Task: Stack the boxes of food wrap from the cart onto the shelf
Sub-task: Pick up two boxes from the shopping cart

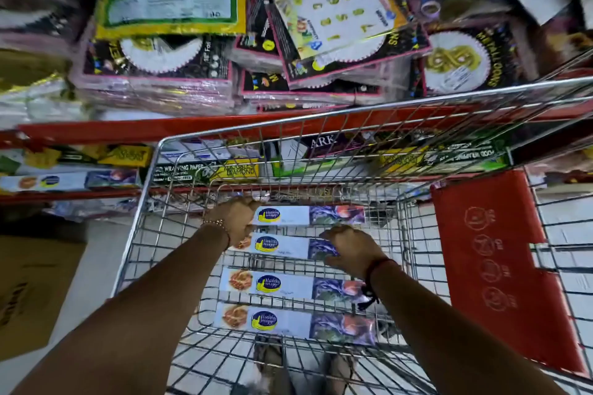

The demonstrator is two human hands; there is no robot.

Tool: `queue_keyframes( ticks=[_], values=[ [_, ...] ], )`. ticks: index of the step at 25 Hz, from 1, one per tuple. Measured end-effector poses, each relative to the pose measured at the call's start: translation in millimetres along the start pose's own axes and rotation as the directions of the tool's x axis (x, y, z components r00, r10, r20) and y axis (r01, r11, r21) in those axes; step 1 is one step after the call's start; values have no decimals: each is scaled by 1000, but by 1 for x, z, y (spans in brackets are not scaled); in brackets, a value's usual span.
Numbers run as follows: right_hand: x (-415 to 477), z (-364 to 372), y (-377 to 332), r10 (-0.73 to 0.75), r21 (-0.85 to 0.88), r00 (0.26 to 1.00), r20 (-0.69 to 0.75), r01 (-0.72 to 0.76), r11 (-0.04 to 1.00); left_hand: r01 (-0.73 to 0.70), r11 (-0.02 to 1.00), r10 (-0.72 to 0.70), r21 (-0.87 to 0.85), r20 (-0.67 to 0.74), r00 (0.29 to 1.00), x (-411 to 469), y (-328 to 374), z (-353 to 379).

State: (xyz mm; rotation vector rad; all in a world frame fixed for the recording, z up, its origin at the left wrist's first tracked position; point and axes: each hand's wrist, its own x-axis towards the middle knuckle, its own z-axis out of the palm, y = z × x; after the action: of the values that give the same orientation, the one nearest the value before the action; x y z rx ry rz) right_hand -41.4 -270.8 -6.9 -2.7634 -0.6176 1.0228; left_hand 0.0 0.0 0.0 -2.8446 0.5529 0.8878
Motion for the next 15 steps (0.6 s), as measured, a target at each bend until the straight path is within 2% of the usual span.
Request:
queue_keyframes(
  ticks=[3, 7, 12, 15],
  values=[
    [8, 12, -1, -2, -76, 999, -53, -2, 997, 5, 1000, -6, 19, 61, 998, 8, 0, -2],
    [8, 18, -2, -3, -156, 999, -45, -4, 988, 6, 1000, -6, 18, 38, 999, 2, 9, -14],
    [-14, -8, 9, -26, -192, 993, -113, 4, 981, 55, 996, -56, 66, 8, 998, -12, 12, -32],
    [-38, -31, 14, -51, -197, 993, -109, 29, 980, 77, 997, -77, 25, 6, 997, -31, 16, -50]
  ],
)
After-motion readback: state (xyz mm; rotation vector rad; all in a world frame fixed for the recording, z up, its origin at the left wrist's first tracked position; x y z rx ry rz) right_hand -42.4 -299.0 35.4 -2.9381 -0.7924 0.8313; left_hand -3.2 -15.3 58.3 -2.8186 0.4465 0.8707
